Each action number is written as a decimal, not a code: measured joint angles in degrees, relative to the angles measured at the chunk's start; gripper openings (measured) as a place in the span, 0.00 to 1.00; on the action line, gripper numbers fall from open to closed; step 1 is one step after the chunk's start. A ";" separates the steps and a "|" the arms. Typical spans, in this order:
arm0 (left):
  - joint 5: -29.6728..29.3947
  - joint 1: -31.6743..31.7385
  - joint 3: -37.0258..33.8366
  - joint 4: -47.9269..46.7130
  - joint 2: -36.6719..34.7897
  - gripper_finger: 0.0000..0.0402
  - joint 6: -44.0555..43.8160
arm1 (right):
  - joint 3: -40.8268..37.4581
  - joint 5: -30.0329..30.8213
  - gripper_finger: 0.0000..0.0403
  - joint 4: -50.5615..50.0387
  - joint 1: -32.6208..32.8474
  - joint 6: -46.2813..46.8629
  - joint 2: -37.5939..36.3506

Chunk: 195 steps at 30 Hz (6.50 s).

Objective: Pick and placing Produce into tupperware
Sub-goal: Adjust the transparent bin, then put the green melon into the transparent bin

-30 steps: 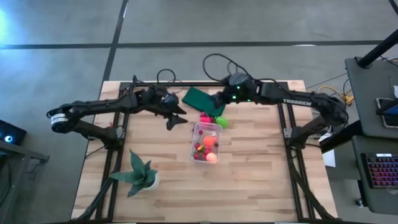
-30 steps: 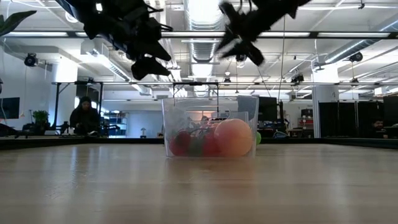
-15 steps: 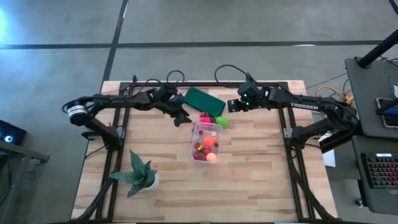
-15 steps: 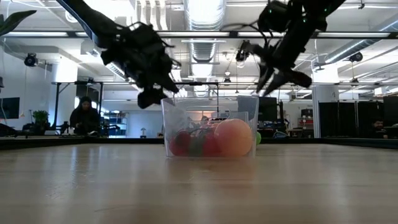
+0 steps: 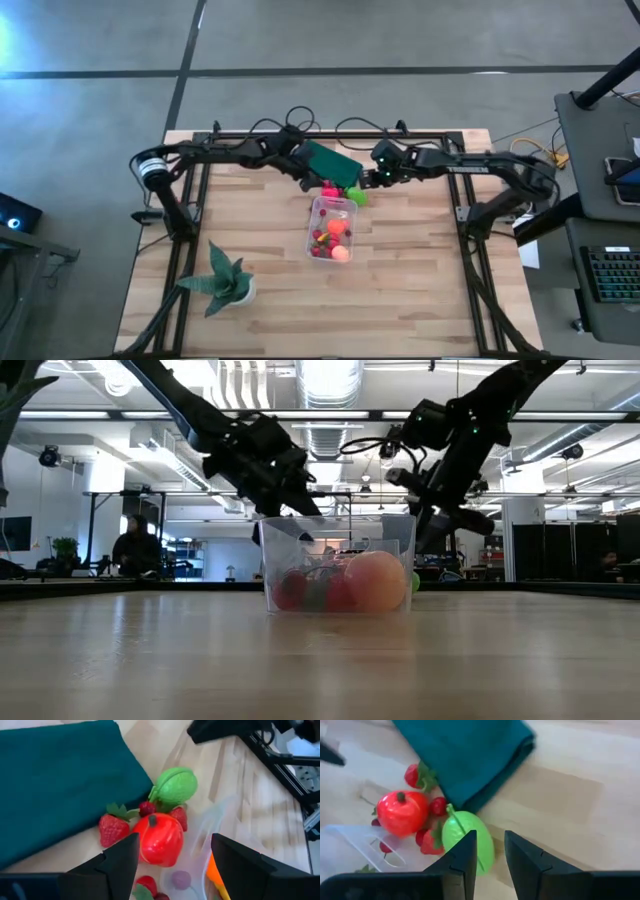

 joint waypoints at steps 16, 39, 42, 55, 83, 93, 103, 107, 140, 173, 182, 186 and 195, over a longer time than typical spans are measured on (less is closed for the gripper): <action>9.35 -2.09 1.02 -10.29 0.52 0.58 -1.57 | 8.26 -0.26 0.24 0.47 -0.63 -9.55 8.28; -6.46 -3.43 1.27 -9.28 -3.46 0.55 3.67 | 11.31 -0.97 0.16 -1.76 2.50 -2.88 9.36; -7.13 -3.46 1.18 -9.46 -3.11 0.49 3.68 | 11.31 -0.57 0.11 -1.62 3.08 -2.27 9.36; -9.37 -3.61 0.81 -9.44 -1.50 0.20 3.04 | 11.26 -0.15 0.07 -1.60 3.00 -1.81 9.36; 2.32 -8.87 0.71 -13.31 2.57 0.00 3.69 | 11.24 -1.84 0.07 -1.62 3.04 -1.28 9.36; -5.54 -9.15 0.47 -14.14 0.11 0.00 4.71 | 11.24 0.85 0.07 -7.97 4.47 2.97 9.36; -17.96 -9.11 0.27 -14.09 -8.96 0.00 7.95 | 11.20 7.20 0.12 -14.01 12.43 6.15 8.98; -20.15 -8.83 -0.39 -14.02 -11.10 0.02 9.55 | 11.20 7.47 0.26 -14.03 12.79 6.58 9.07; -25.47 -7.88 -3.47 -21.13 -11.55 0.23 0.01 | 11.15 11.74 0.73 -10.61 11.69 -47.81 12.61; -27.58 -4.48 -3.45 -21.78 -11.48 0.23 0.40 | 16.05 -1.53 0.75 -7.63 4.25 -43.01 21.17; -26.81 -4.48 -3.45 -21.71 -11.48 0.23 -0.04 | 14.81 -0.58 0.67 -9.33 4.00 -43.16 21.43; -26.38 -4.48 -3.45 -21.71 -11.48 0.23 -0.18 | 14.29 -0.19 0.64 -9.15 4.00 -43.11 21.44; -26.15 -4.50 -3.40 -21.73 -11.48 0.23 -1.57 | 14.23 -0.23 0.60 -10.14 3.98 -40.24 21.36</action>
